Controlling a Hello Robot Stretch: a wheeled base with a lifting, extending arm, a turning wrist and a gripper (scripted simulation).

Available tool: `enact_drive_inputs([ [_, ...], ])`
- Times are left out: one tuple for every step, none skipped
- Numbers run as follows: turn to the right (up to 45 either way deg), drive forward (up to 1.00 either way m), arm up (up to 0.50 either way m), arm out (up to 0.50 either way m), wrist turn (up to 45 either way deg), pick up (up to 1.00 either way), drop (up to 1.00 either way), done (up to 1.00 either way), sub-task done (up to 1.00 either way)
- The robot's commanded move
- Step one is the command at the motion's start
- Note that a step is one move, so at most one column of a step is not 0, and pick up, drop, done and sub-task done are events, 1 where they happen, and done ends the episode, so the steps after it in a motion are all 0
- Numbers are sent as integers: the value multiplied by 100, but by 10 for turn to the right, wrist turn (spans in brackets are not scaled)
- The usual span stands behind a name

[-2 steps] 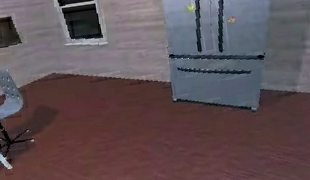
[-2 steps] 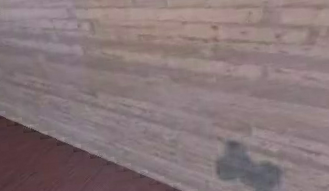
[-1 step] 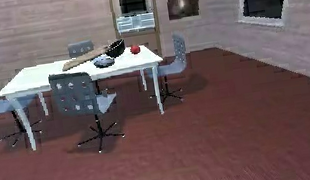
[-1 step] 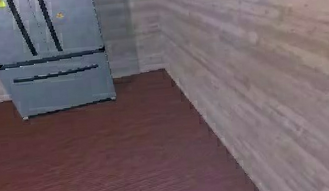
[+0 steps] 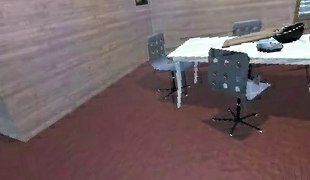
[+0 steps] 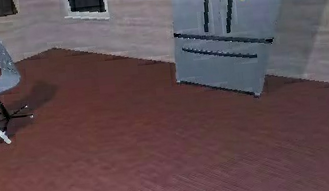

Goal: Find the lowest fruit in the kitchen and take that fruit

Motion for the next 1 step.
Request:
enact_drive_inputs([
  [-240, 0, 0, 0, 0, 0, 0, 0, 0],
])
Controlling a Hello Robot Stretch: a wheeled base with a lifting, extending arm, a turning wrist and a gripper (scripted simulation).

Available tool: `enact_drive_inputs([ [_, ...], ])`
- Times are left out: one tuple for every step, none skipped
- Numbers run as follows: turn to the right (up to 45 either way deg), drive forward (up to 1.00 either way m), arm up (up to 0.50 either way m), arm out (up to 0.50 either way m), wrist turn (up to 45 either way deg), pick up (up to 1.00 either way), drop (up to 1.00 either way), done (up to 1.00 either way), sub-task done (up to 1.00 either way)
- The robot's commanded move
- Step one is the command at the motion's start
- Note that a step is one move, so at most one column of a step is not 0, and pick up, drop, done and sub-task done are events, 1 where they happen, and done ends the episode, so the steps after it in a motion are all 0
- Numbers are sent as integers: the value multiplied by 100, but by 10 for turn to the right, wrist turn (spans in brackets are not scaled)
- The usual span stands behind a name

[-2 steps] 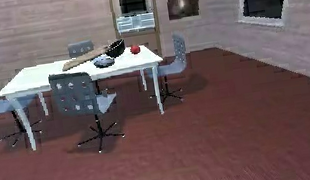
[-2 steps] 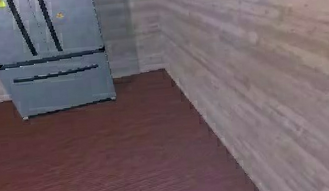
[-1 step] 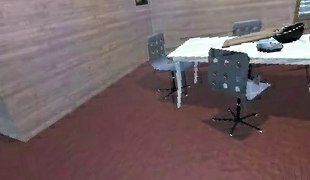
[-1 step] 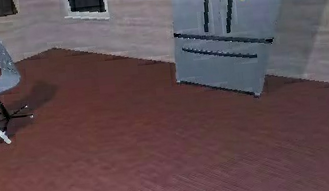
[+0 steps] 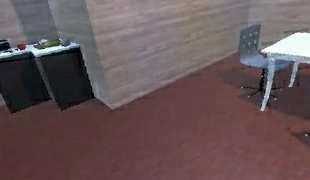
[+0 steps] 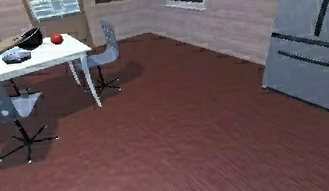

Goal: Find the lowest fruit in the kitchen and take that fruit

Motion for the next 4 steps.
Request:
enact_drive_inputs([
  [0, 45, 0, 0, 0, 0, 0, 0, 0],
  [-420, 0, 0, 0, 0, 0, 0, 0, 0],
  [0, 100, 0, 0, 0, 0, 0, 0, 0],
  [-30, 0, 0, 0, 0, 0, 0, 0, 0],
])
